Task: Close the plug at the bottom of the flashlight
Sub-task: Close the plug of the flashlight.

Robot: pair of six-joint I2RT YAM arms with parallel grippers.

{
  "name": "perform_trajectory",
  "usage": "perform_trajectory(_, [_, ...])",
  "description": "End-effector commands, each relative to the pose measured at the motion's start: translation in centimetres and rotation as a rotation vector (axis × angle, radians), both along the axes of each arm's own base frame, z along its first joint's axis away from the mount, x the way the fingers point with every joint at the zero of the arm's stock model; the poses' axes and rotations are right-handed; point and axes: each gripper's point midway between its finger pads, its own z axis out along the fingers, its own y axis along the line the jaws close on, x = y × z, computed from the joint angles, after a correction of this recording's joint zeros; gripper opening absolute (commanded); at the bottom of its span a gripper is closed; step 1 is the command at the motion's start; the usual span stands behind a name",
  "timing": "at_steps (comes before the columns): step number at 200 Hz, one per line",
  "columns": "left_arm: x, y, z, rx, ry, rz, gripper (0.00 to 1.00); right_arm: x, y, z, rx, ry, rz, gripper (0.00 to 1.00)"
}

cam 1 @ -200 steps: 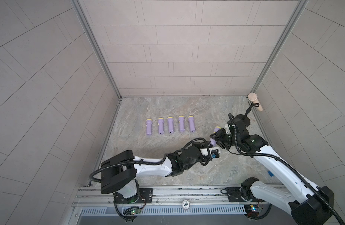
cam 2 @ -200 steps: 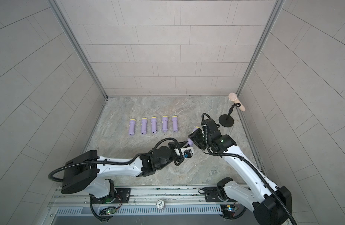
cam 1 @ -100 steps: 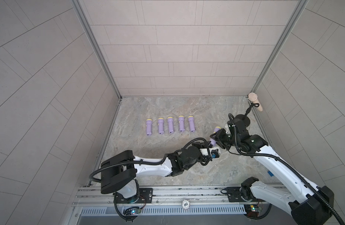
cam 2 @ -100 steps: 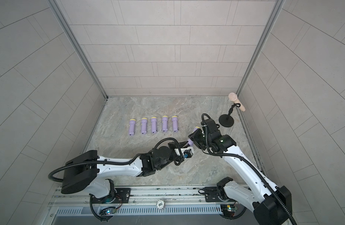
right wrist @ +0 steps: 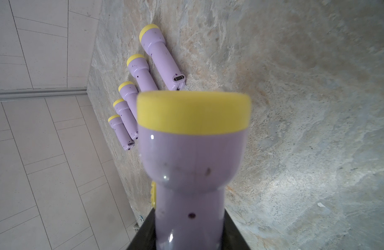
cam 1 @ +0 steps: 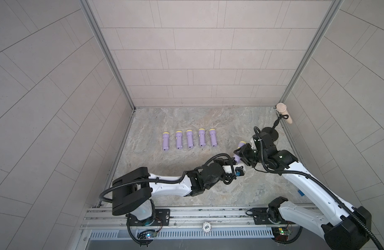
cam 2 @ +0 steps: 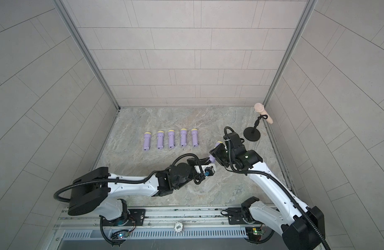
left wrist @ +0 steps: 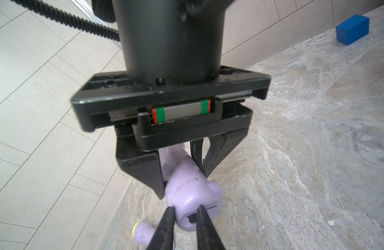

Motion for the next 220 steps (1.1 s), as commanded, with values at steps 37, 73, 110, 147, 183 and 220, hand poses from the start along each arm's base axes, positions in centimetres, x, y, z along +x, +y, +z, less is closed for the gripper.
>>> perform_trajectory(37, [-0.88, -0.92, -0.67, 0.035, 0.003, -0.051, 0.20, 0.07, 1.66, 2.49, 0.093, -0.067, 0.039, 0.00])
perform_trajectory(73, [-0.85, -0.89, -0.57, 0.034, 0.001, -0.050, 0.19, 0.05, 1.65, 2.49, 0.092, -0.065, 0.039, 0.00])
perform_trajectory(110, [-0.92, -0.92, -0.59, 0.035, 0.000, -0.051, 0.18, -0.08, 1.57, 2.28, 0.088, -0.060, 0.041, 0.00])
perform_trajectory(147, [-0.75, -0.81, -0.34, 0.028, -0.007, -0.041, 0.17, -0.17, 1.54, 2.01, 0.084, -0.053, 0.041, 0.00])
perform_trajectory(183, [-0.55, -0.60, -0.13, 0.018, -0.017, -0.024, 0.16, -0.20, 1.54, 1.97, 0.083, -0.053, 0.042, 0.00])
perform_trajectory(220, [-0.34, -0.39, -0.17, 0.022, -0.026, -0.013, 0.17, -0.15, 1.10, 1.88, 0.063, -0.045, 0.022, 0.00])
